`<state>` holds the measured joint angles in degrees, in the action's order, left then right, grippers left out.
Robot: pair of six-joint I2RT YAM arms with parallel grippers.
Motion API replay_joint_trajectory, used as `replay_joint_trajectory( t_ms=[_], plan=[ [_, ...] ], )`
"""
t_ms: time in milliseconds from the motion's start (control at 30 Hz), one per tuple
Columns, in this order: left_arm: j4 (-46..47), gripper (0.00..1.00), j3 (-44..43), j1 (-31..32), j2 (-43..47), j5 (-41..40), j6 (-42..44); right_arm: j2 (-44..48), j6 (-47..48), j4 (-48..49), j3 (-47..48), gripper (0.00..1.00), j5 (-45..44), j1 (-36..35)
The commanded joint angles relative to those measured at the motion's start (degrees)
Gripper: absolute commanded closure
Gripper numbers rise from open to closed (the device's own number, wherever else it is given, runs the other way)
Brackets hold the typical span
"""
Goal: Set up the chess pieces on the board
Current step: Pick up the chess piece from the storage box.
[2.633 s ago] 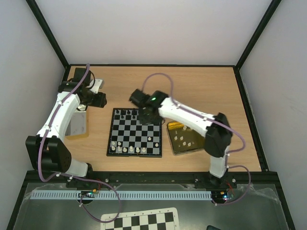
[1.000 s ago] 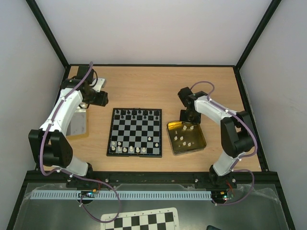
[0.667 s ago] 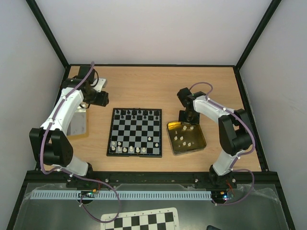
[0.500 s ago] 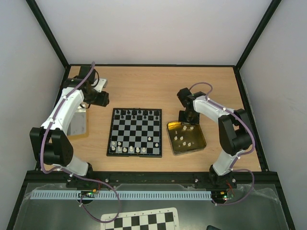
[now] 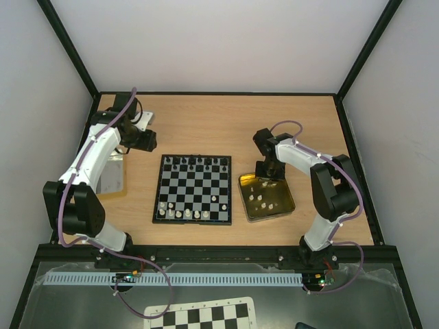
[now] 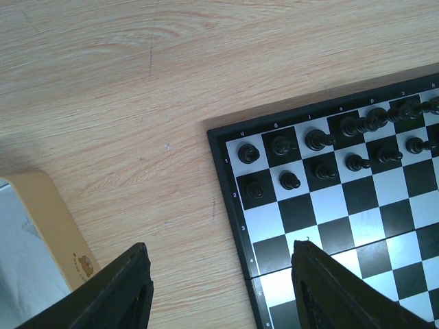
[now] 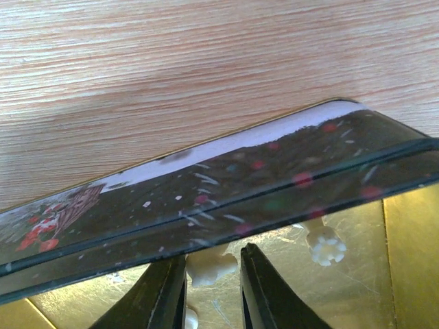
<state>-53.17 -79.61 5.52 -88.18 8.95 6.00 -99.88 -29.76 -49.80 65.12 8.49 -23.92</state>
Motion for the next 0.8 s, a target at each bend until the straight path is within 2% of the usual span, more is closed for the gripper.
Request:
replay_joint_trajectory(
  t_ms=[0,367,767],
  plan=[
    [-1.1,0.44,-1.3,0.4,-0.2,-0.2,0.5,-0.5,0.5,-0.2,-0.6,0.82,-0.5,0.2],
    [-1.1,0.44,-1.2,0.6,-0.1,-0.4,0.4,-0.3,0.5,-0.5,-0.6,0.93,-0.8,0.2],
    [-1.1,0.44,-1.1,0.7,0.2,-0.4,0.3,0.8,-0.1,-2.6,0.5,0.98,-1.4,0.1]
  ],
)
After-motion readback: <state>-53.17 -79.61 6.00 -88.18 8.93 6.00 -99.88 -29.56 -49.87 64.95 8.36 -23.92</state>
